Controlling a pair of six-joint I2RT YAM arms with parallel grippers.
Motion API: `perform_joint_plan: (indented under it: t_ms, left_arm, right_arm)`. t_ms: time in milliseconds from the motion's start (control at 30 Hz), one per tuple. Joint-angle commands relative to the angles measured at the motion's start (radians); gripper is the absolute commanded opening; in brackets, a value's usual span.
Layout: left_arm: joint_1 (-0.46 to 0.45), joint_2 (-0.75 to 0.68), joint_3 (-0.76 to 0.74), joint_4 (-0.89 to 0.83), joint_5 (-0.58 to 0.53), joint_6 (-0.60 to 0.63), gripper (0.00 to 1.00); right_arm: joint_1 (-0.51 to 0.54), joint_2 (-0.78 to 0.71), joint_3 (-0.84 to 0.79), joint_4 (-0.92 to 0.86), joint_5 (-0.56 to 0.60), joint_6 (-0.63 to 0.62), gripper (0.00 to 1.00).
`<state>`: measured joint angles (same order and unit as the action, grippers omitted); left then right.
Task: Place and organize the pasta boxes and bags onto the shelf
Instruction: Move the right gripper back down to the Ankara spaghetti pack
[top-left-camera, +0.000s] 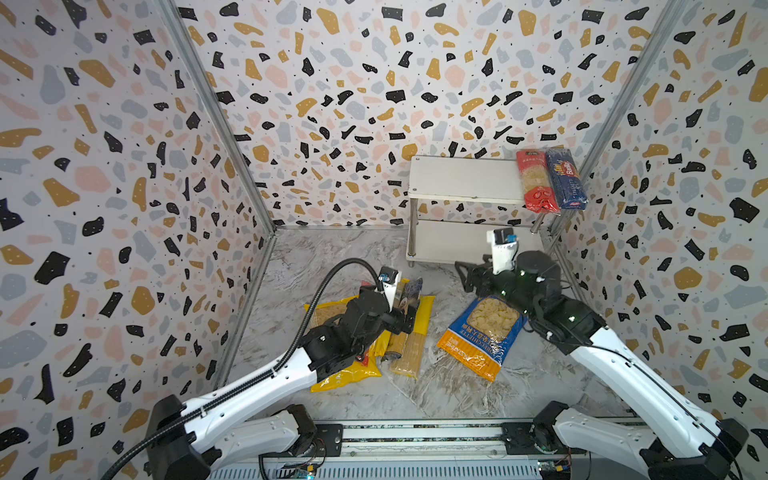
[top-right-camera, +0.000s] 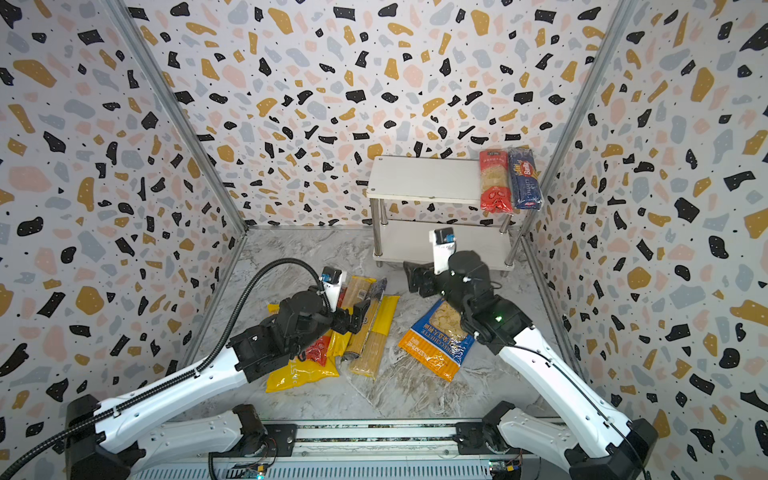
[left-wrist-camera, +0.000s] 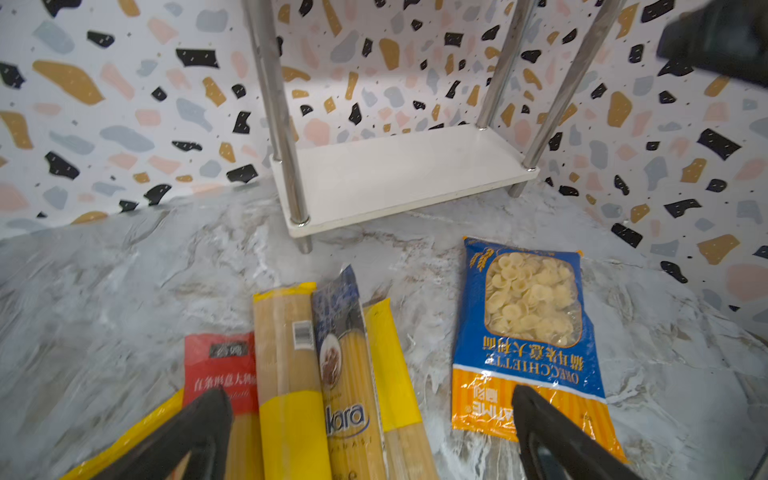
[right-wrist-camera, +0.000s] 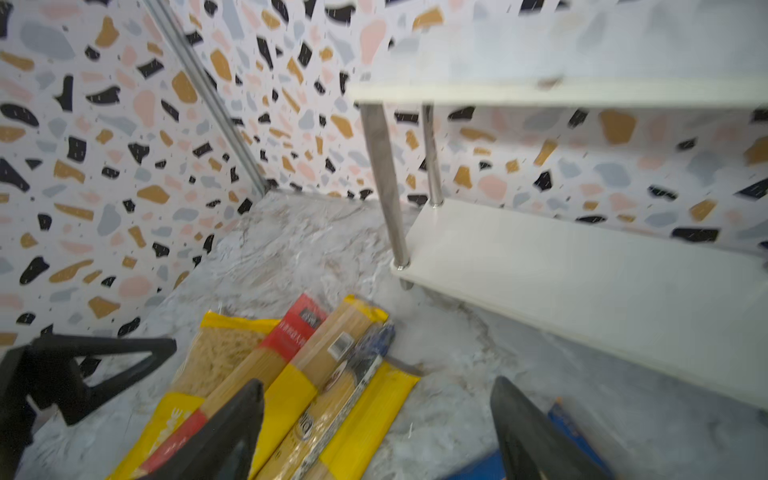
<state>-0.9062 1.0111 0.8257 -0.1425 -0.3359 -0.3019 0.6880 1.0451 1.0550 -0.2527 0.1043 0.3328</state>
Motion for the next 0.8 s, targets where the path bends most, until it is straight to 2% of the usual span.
perform_joint_plan:
  t_ms: [0, 200, 333, 433, 767]
  left_arm:
    - [-0.005, -0.098, -0.067, 0.001, -0.072, -0.091, 1.00]
    - [-0.006, -0.160, -0.114, -0.046, -0.081, -0.142, 1.00]
    - [-0.005, -0.179, -0.134, -0.072, -0.092, -0.161, 0.99]
    - [-0.005, -0.203, -0.154, -0.071, -0.094, -0.170, 0.99]
    - [-0.005, -0.268, -0.173, -0.087, -0.108, -0.178, 0.99]
  right_arm:
    - [0.078, -0.015, -0.128, 0.091, 0.023, 0.123, 0.86]
    - [0.204, 0.071, -0.296, 0.231, -0.005, 0.242, 0.86]
    - [0.255, 0.156, -0.338, 0.326, -0.049, 0.306, 0.86]
    - [0.283, 0.227, -0.346, 0.401, -0.093, 0.340, 0.85]
    - [0.300, 0.425, -0.263, 0.445, -0.139, 0.382, 0.81]
